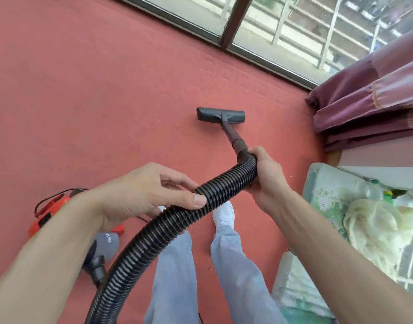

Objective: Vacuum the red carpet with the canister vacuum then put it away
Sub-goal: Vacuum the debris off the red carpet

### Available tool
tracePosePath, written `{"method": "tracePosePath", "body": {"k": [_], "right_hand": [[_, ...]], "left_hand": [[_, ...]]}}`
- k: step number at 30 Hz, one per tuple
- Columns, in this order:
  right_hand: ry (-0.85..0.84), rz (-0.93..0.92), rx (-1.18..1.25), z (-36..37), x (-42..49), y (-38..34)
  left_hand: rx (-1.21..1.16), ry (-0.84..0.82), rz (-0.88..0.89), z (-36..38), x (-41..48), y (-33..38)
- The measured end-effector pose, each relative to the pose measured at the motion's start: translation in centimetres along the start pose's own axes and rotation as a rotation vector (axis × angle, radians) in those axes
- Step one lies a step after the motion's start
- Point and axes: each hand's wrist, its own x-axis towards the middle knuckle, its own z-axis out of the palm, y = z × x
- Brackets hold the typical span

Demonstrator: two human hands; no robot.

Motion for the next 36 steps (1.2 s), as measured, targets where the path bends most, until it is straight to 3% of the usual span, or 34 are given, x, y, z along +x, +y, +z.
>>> {"method": "tracePosePath", "body": {"k": [5, 11, 22, 27, 32, 36], "right_hand": [[0.127, 0.066, 0.153, -4.0, -1.1, 3.2], [0.247, 0.181, 0.408, -6.2, -0.5, 5.7], [0.255, 0.192, 0.839, -7.6, -1.2, 4.2], [0.189, 0.251, 0.996, -8.0, -0.7, 4.9], [0.271, 0.311, 1.153, -7.4, 2.8, 3.2], [0.298, 0.341, 1.114, -8.6, 5.3, 1.4]], "left_hand": [[0.093, -0.128, -0.065, 0.9, 1.2, 2.0], [0.175, -0.163, -0.093, 3.6, 4.2, 3.5], [0.236, -0.235, -0.097, 4.8, 6.1, 5.3], [0.218, -0.188, -0.058, 4.1, 6.1, 6.2], [0.249, 0.02, 0.023, 5.6, 8.0, 5.7], [0.256, 0.162, 0.076, 8.5, 10.3, 5.1]]}}
